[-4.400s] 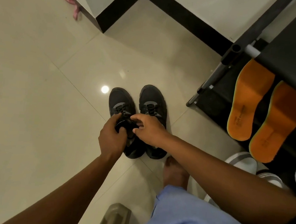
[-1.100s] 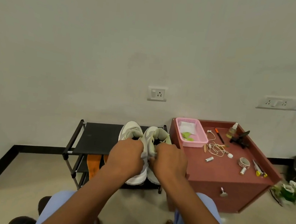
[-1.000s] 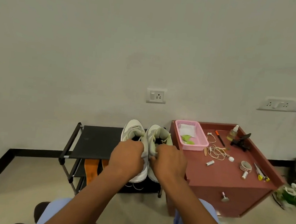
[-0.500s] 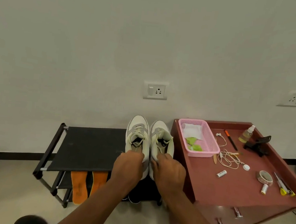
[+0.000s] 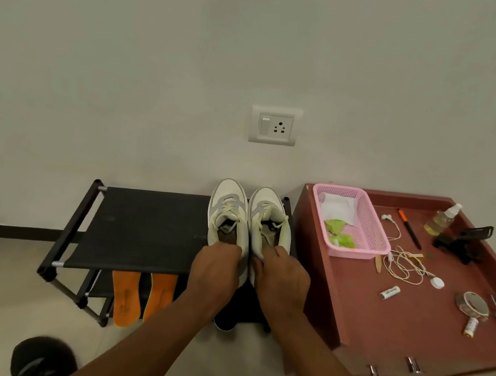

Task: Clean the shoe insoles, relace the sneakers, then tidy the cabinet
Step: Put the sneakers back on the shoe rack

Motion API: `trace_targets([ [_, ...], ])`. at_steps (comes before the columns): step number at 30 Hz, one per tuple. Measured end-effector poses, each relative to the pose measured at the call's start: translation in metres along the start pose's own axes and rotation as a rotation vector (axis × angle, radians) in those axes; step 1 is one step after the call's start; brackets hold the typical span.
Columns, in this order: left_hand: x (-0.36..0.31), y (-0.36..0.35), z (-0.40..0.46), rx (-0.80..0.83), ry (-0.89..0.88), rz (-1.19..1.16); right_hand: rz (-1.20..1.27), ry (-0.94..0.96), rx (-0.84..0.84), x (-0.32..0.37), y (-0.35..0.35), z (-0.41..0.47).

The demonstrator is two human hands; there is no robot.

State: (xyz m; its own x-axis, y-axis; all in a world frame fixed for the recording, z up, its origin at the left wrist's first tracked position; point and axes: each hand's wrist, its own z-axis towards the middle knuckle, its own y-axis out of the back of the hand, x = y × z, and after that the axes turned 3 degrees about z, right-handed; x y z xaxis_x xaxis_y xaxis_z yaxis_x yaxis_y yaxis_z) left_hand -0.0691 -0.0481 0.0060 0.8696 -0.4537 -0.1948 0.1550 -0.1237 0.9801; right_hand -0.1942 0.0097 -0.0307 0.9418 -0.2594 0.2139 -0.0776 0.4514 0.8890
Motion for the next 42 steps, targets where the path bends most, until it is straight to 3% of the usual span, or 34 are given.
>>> trace_targets([
  [14,0.007,0.014,-0.012,-0.103,-0.065,-0.082,-0.049,-0.157,0.163,0.025,0.027,0.004],
  [18,0.033,0.034,-0.031,-0.15,-0.08,-0.11,0.024,-0.001,0.037,0.066,0.042,-0.001],
  [21,0.075,0.041,-0.053,-0.115,-0.037,-0.092,0.194,0.152,0.059,0.105,0.03,-0.008],
  [25,0.157,0.02,-0.099,-0.071,0.122,-0.125,0.343,0.325,0.371,0.164,-0.004,-0.024],
  [33,0.302,-0.083,-0.235,0.139,0.626,-0.264,0.309,0.758,0.942,0.278,-0.117,-0.088],
  [38,0.342,-0.15,-0.31,0.265,0.886,-0.296,0.222,0.913,1.182,0.324,-0.18,-0.143],
  [42,0.355,-0.202,-0.326,0.293,0.963,-0.34,0.17,1.039,1.298,0.338,-0.225,-0.179],
])
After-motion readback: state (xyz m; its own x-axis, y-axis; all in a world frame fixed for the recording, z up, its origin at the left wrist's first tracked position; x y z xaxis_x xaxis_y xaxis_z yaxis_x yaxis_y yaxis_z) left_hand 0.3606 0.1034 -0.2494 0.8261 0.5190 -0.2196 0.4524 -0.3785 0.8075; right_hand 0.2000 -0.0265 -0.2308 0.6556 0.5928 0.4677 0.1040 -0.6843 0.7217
